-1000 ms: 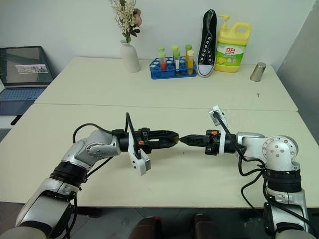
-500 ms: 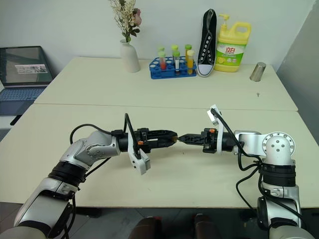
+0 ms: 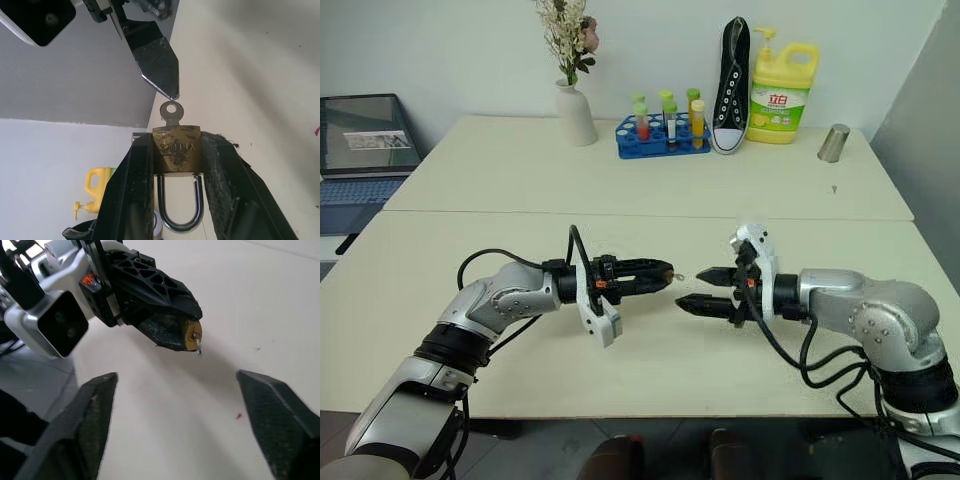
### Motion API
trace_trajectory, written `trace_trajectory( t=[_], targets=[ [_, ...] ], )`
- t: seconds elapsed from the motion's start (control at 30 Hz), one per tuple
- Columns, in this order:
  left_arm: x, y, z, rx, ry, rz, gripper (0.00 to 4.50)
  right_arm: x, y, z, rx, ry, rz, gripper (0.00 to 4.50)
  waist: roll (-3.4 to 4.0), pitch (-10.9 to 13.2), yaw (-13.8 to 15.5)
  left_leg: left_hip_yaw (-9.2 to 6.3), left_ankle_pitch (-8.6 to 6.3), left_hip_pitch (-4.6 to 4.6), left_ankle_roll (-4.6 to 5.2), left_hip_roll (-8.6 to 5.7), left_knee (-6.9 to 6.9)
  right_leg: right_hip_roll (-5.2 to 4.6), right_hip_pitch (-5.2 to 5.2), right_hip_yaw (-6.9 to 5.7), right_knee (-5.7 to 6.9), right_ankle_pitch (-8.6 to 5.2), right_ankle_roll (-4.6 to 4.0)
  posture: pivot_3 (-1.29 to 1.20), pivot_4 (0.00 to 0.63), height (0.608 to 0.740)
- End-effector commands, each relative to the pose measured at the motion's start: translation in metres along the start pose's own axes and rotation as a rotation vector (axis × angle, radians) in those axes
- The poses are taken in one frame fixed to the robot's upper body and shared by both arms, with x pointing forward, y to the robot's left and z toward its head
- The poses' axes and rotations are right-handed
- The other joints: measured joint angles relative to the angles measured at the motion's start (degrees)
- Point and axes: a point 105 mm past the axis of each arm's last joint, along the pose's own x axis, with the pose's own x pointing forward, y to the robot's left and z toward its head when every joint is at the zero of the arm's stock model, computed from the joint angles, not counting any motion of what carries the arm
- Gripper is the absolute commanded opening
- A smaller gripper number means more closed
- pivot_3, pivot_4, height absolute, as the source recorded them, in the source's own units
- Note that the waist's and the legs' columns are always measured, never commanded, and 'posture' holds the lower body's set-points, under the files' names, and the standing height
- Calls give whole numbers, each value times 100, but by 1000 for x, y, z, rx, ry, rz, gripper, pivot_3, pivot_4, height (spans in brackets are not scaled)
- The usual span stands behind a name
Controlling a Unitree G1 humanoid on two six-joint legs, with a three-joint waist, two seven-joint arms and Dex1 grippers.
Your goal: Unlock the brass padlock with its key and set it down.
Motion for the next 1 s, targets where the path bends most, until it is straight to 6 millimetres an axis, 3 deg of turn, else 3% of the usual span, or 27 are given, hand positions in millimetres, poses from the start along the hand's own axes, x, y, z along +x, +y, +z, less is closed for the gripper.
trace_trajectory(
  t=[0.03,0.3,0.57,0.7,1.0],
  targets=[
    [0,12,2,14,-16,36,968,5,2,12,-58,-104,-22,4500,-1,0,-1,0,0,1,0,0,0,0,0,0,2,-2,4,0,150,740],
    [3,13,4,8,-29,40,968,22,-7,21,79,-210,-21,4500,0,0,-13,4,0,4,-1,0,1,0,1,2,4,12,-20,0,150,740],
    [2,13,3,6,-26,37,968,30,-9,20,103,-198,0,4500,0,0,-13,2,0,3,0,-1,0,-1,1,1,4,12,-20,0,150,740],
    [2,12,3,0,-22,38,968,35,-10,15,107,-178,8,3613,0,0,-13,2,0,4,0,-1,1,-1,1,1,5,12,-20,0,150,740],
    [1,12,4,-1,-22,37,968,36,-8,16,95,-175,20,225,0,0,-14,2,0,4,0,-1,1,0,1,0,5,12,-20,0,150,740]
  ],
)
